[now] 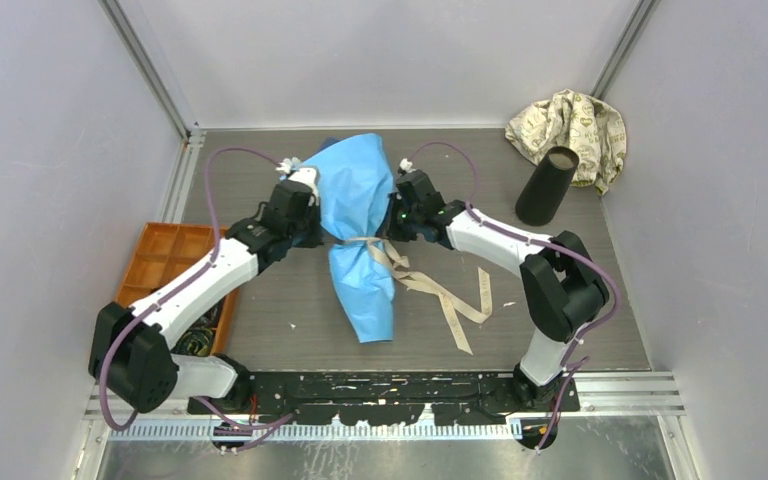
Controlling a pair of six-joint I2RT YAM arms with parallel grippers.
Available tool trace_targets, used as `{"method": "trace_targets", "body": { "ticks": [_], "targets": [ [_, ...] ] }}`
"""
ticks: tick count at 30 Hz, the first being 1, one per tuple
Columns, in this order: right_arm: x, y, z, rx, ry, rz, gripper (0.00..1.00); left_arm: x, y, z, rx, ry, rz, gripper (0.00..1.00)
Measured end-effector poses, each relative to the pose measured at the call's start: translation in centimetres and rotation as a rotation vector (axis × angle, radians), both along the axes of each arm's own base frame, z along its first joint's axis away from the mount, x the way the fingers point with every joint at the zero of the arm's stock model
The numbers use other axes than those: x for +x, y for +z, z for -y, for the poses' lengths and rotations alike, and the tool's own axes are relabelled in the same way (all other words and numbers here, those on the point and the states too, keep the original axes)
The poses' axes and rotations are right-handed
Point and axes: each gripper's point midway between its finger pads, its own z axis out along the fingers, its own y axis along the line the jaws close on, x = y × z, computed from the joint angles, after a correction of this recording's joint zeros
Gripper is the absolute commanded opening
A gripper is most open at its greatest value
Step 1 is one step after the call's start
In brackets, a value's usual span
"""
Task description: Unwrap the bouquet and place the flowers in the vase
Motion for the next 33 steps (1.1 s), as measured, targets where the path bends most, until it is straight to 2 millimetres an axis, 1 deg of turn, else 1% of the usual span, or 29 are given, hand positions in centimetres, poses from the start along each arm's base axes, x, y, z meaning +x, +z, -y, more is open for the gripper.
{"method": "trace_targets", "body": {
  "ticks": [1, 2, 5, 7, 10, 12, 13, 17, 19, 21, 23, 24, 27, 33],
  "targets": [
    [0.3, -0.4, 1.0, -0.024, -0.019, -0.011, 0.01, 0.2, 0.3, -1.4, 0.015, 0.044, 0.006, 0.0],
    [0.8, -0.9, 2.3, -0.049, -0.046, -0.024, 0.01, 0.4, 0.5, -2.4, 0.022, 0.08, 0.01, 0.0],
    [1.6, -2.0, 5.3, -0.104, -0.109, -0.057, 0.01, 0.7, 1.3, -5.6, 0.038, 0.188, 0.02, 0.0],
    [2.1, -2.3, 6.6, -0.123, -0.138, -0.067, 0.01, 0.6, 1.7, -6.5, 0.036, 0.224, 0.022, 0.0],
    [2.2, -2.5, 7.1, -0.134, -0.144, -0.071, 0.01, 0.3, 2.1, -6.6, 0.022, 0.225, 0.02, 0.02],
    [2.0, -2.5, 6.9, -0.134, -0.135, -0.076, 0.01, 0.0, 2.0, -5.6, -0.014, 0.181, 0.004, 0.06],
    [1.9, -2.5, 6.8, -0.132, -0.13, -0.077, 0.01, -0.2, 2.1, -4.8, -0.042, 0.147, -0.006, 0.1],
    [1.7, -2.5, 6.6, -0.126, -0.121, -0.081, 0.01, -0.7, 3.0, -0.6, -0.174, -0.027, -0.012, 0.26],
    [1.7, -2.5, 6.5, -0.123, -0.118, -0.083, 0.01, -0.9, 3.3, 1.7, -0.218, -0.13, 0.0, 0.36],
    [1.6, -2.6, 6.5, -0.121, -0.114, -0.088, 0.01, -1.5, 3.1, 4.3, -0.251, -0.243, 0.016, 0.43],
    [1.6, -2.7, 6.4, -0.118, -0.111, -0.09, 0.01, -2.0, 2.4, 5.9, -0.26, -0.321, 0.028, 0.46],
    [1.5, -2.7, 6.3, -0.116, -0.109, -0.092, 0.01, -2.3, 1.7, 6.8, -0.264, -0.359, 0.027, 0.47],
    [1.5, -2.6, 6.2, -0.111, -0.104, -0.094, 0.01, -2.6, 0.0, 8.0, -0.26, -0.425, 0.012, 0.51],
    [1.3, -2.5, 6.0, -0.101, -0.093, -0.098, 0.01, -1.2, -2.4, 9.2, -0.246, -0.464, 0.003, 0.54]
  ]
}}
